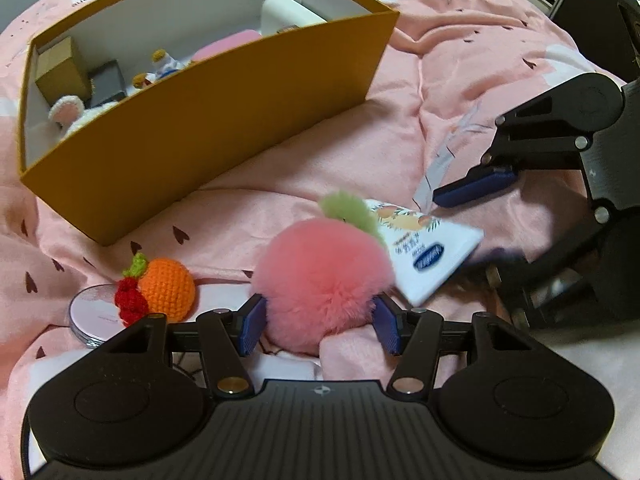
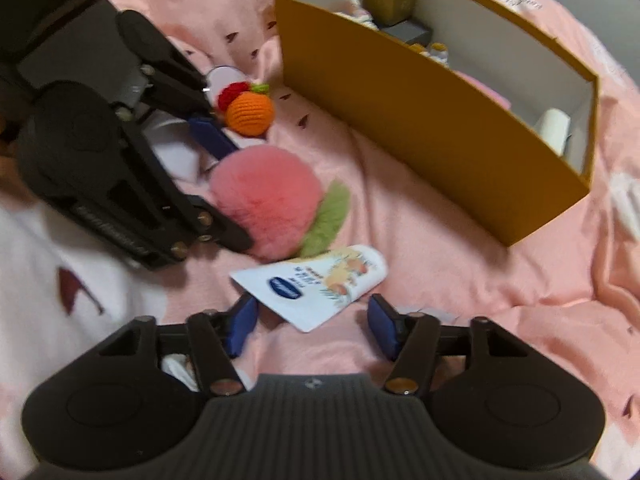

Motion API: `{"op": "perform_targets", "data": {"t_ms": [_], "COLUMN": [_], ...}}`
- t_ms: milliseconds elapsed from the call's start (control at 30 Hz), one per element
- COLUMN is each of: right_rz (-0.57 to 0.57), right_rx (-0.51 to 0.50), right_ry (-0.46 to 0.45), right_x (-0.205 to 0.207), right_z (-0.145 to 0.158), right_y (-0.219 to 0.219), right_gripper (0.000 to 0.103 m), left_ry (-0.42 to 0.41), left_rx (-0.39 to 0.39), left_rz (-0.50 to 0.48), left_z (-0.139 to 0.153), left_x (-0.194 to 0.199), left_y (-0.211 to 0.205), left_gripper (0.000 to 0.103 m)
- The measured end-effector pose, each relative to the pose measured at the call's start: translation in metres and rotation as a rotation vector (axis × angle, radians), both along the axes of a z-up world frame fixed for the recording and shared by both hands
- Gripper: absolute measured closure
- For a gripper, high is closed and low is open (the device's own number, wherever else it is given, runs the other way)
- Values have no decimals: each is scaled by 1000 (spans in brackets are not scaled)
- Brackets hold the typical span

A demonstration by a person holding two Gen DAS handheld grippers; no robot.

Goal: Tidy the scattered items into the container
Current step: 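Grasp the white lotion tube by its end with the right gripper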

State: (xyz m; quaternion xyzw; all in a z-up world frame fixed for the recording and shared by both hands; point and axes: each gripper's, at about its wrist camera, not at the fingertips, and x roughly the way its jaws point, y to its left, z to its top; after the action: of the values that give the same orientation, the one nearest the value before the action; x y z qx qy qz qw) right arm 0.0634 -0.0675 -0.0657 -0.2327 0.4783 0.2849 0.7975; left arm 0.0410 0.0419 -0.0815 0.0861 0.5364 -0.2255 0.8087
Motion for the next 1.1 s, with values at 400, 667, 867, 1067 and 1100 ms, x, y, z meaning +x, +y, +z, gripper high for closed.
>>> {"op": "perform_targets", "data": {"t_ms": [400,667,867,1067,1100], "right_rz": [46,-36,-121,-178,-185], "right_rx": [52,80,132,184,190], "right_ry": [-94,-69,-55,-65,-67], "right_x": [16,30,35,33,34], "right_z": [10,6,4,6,6], "right_y": [3,-4,-18,-25,-26], "right_gripper": [65,85,86,93,93], "left_ry": [-22,30,33,-17,-29], "left_rx": [9,44,44,37,32], "left_rz": [-34,-8,52,74,81], "left_z": [-3,-26,-32,-26,-23], "left_x": [8,22,24,19,18], "left_y": [-11,-19,-15,-12,-11], "left_gripper": [37,41,52,54,54]}}
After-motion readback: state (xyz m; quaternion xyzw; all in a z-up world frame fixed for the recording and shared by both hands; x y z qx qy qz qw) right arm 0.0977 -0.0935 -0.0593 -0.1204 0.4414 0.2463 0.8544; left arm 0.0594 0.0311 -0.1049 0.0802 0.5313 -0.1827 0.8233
